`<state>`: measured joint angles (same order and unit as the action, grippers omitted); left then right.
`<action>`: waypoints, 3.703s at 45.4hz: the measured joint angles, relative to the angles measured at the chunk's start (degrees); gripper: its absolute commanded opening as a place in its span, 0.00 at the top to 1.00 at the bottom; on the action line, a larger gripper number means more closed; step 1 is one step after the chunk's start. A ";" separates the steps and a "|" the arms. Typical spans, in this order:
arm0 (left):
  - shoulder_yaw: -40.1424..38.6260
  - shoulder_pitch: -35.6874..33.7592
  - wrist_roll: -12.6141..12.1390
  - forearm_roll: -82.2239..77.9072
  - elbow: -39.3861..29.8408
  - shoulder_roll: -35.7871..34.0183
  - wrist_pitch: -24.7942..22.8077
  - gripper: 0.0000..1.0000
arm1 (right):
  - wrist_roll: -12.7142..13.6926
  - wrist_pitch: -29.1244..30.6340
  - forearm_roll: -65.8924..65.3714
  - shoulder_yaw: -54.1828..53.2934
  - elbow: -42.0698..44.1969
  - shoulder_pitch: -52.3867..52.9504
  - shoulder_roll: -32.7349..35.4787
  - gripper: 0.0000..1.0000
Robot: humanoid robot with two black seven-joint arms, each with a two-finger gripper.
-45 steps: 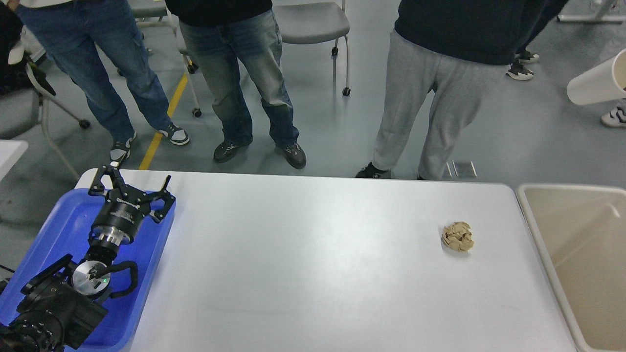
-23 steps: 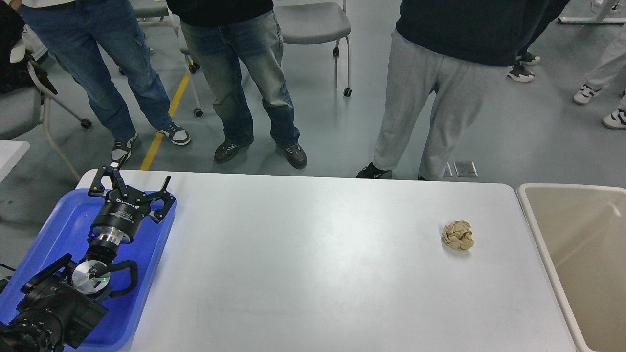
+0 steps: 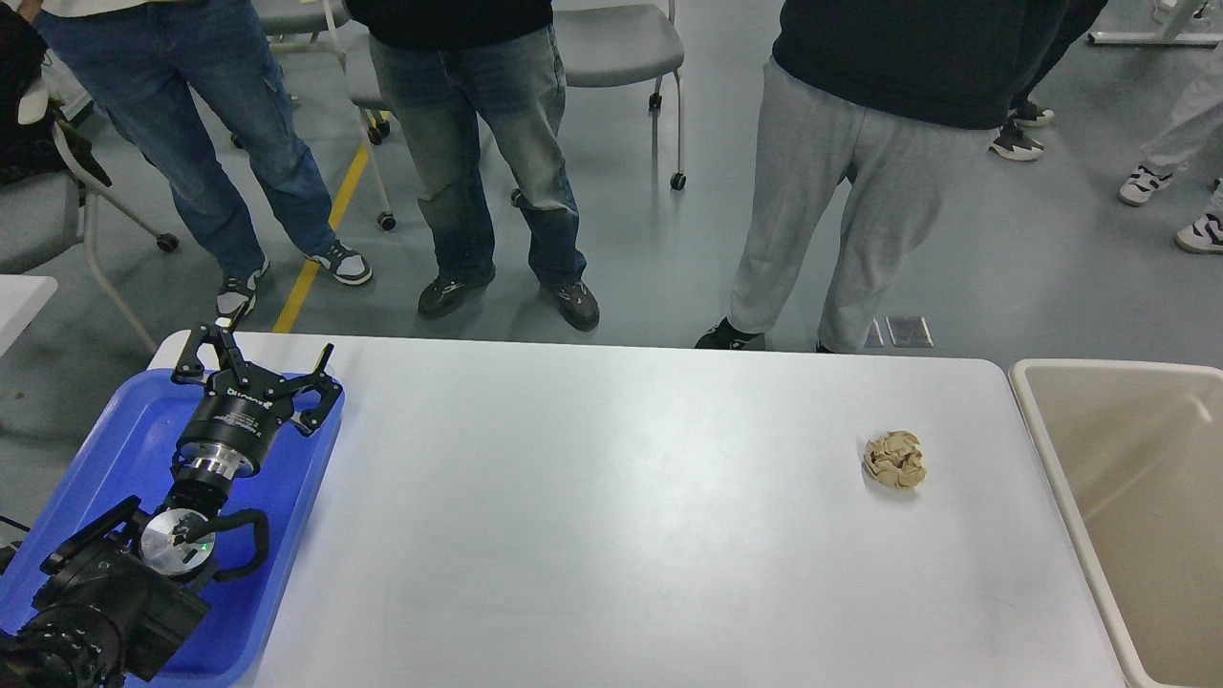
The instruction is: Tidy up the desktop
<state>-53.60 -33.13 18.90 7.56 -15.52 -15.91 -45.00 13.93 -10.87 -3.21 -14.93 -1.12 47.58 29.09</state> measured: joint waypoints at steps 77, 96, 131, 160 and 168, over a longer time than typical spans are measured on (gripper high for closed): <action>0.05 0.00 0.00 0.02 0.03 0.01 0.00 0.00 | -2.11 5.41 8.97 -13.20 -10.59 -3.46 1.43 0.01; 0.02 0.00 0.08 0.06 0.05 0.00 0.00 0.00 | -6.14 23.03 9.59 -32.88 -35.49 -2.97 7.36 0.00; 0.00 0.00 0.09 -0.01 0.02 0.02 0.00 0.00 | -9.95 38.73 16.38 -39.65 -44.16 -7.53 -18.72 0.00; 0.01 0.00 0.09 0.00 0.05 0.00 0.00 0.00 | -10.07 48.67 16.55 -39.11 -30.41 -12.38 -26.46 0.00; 0.02 0.00 0.09 0.00 0.05 0.00 0.00 0.00 | -10.12 49.01 16.47 -38.87 -27.54 -12.74 -26.72 0.00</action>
<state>-53.58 -33.13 18.99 7.56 -15.47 -15.91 -45.00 3.82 38.14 13.27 -53.80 -28.66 34.83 2.37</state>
